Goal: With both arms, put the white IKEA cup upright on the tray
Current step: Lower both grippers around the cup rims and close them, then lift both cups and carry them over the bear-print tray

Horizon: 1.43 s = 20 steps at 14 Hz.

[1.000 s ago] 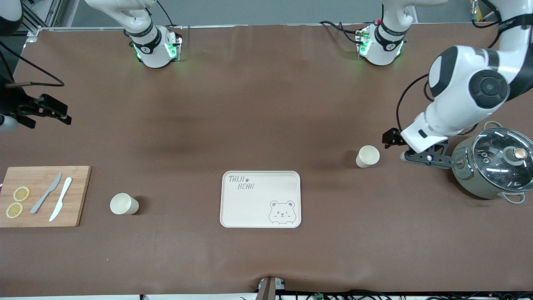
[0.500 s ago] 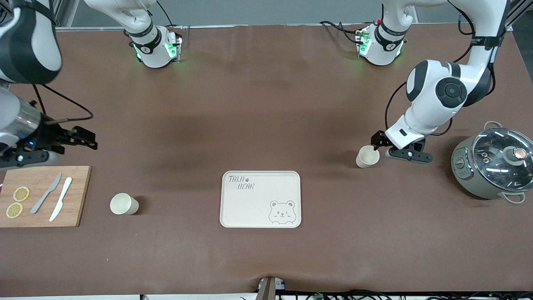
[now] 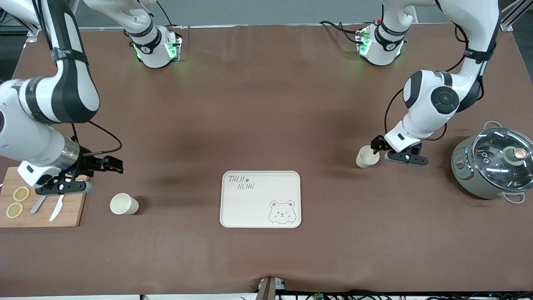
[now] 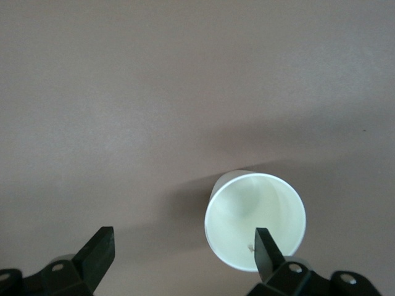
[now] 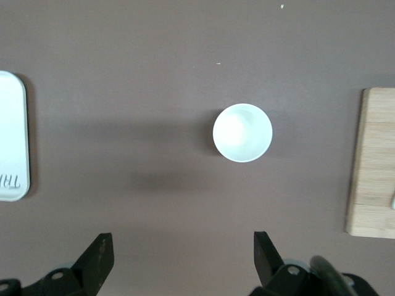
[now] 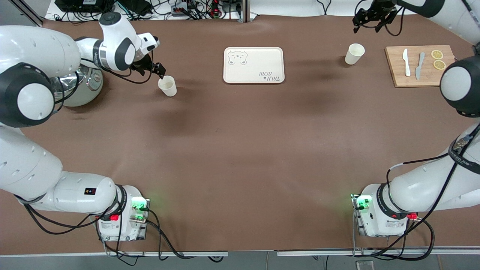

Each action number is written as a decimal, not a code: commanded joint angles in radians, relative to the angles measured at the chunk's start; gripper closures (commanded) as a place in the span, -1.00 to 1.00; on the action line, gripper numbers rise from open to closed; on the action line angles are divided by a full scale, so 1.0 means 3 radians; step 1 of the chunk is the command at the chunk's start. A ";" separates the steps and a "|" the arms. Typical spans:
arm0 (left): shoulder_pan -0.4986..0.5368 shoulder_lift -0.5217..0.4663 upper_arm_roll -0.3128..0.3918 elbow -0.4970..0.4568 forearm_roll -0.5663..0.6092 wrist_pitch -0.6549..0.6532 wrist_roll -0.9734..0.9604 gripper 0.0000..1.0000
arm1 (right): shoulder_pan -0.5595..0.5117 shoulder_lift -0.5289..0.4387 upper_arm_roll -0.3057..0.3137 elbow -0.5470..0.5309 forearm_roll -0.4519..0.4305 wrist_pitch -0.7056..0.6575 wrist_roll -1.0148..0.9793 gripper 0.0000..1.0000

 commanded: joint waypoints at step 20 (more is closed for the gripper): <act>-0.0034 0.0363 -0.0056 -0.0037 0.0071 0.0437 -0.0001 -1.00 | 0.0055 0.1230 -0.0037 0.0332 0.0043 0.1127 -0.0126 0.18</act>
